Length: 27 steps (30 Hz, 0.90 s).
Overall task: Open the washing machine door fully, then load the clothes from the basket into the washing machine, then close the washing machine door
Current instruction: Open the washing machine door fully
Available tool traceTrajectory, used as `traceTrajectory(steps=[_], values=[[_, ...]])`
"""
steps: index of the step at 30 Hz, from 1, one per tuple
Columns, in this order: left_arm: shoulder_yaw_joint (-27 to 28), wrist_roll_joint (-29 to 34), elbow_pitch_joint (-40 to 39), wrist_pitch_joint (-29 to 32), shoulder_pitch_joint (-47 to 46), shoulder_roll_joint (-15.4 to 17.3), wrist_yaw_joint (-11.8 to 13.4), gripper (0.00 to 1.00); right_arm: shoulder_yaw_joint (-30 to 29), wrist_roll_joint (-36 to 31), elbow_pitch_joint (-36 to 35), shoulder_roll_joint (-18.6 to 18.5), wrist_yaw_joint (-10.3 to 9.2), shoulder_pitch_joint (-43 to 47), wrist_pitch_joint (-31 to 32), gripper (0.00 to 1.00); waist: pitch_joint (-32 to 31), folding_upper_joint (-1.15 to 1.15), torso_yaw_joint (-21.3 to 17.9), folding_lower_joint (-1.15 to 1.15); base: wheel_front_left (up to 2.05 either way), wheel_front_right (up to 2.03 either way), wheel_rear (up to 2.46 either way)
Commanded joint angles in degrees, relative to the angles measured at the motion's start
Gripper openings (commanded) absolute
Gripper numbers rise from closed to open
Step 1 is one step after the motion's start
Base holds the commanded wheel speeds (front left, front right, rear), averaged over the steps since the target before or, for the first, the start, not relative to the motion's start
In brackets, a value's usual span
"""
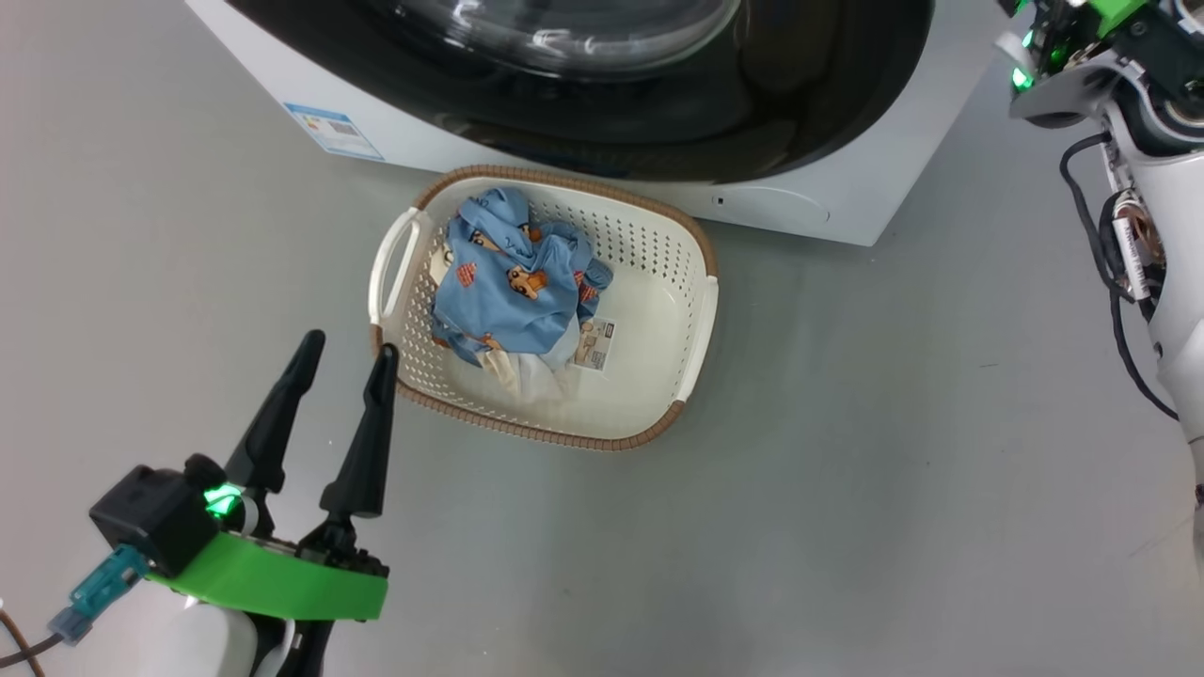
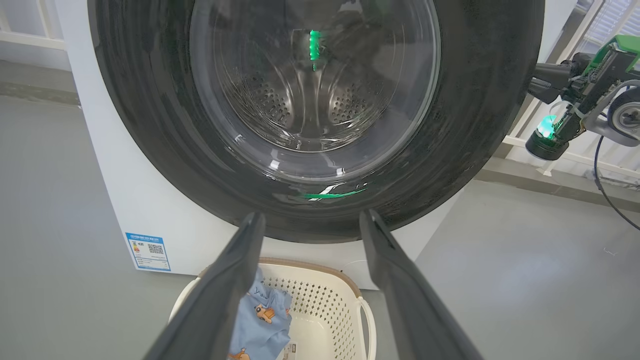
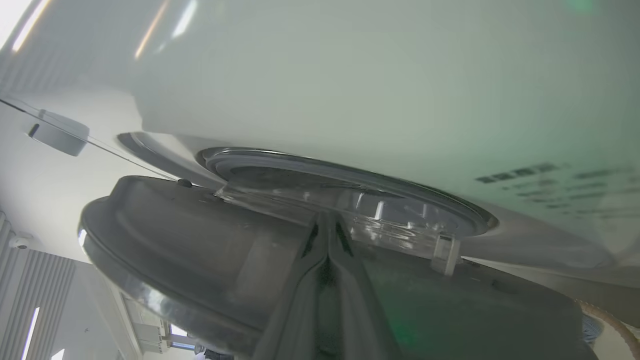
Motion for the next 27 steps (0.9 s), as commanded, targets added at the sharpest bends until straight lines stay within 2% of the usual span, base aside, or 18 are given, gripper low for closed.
traceTrajectory(steps=[1, 27], values=[[1.7, -0.4, -1.2, -0.5, -1.1, 1.3, -0.2, 1.00, 1.5, -0.8, -2.4, 2.5, 0.09, 1.0, 1.7, 0.00, -0.5, 0.00, -0.3, 0.00, 0.00, 0.00, 0.00], [2.2, 1.1, 1.1, -0.5, 4.4, 0.8, -0.2, 1.00, 8.0, -0.7, -15.6, 5.1, 0.09, 17.4, 9.6, 0.00, -10.1, 0.00, -2.3, 0.00, 0.00, 0.00, 0.00]])
